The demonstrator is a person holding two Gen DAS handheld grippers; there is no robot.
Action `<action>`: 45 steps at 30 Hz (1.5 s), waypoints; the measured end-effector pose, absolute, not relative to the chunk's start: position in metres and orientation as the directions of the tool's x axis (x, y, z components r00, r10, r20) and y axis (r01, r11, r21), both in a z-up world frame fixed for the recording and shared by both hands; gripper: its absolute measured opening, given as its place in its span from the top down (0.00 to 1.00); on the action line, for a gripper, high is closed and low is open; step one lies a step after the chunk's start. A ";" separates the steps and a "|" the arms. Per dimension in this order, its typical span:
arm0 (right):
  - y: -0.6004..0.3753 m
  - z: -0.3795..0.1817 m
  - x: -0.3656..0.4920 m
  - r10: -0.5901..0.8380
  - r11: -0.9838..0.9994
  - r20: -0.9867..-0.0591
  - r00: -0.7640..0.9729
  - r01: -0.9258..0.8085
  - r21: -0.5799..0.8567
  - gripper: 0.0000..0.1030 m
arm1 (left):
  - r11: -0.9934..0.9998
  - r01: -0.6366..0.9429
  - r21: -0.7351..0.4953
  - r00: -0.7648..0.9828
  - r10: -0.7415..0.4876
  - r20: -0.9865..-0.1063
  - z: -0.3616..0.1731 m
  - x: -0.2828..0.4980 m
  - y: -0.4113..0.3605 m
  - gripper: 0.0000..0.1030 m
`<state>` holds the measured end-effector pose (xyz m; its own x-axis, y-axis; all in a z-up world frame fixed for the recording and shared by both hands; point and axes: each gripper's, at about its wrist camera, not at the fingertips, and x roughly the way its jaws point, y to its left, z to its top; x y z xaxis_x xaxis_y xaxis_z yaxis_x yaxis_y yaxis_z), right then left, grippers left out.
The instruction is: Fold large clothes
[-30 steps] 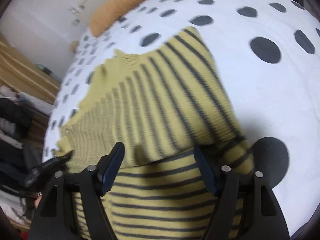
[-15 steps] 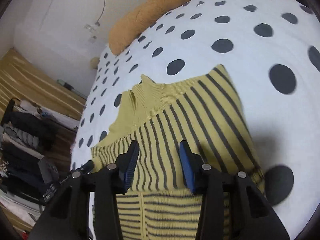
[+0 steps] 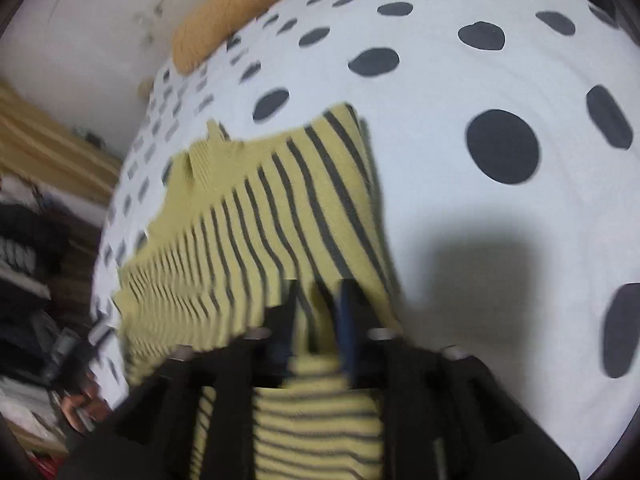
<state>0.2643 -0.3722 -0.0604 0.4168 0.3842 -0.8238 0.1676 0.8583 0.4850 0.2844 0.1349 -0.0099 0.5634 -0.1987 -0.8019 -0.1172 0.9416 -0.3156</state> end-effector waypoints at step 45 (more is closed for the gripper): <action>-0.366 -0.084 0.062 0.432 0.868 -0.857 0.280 0.129 0.479 0.85 | 0.946 -0.130 -0.298 0.297 -0.249 -0.922 -0.073 0.079 0.130 0.87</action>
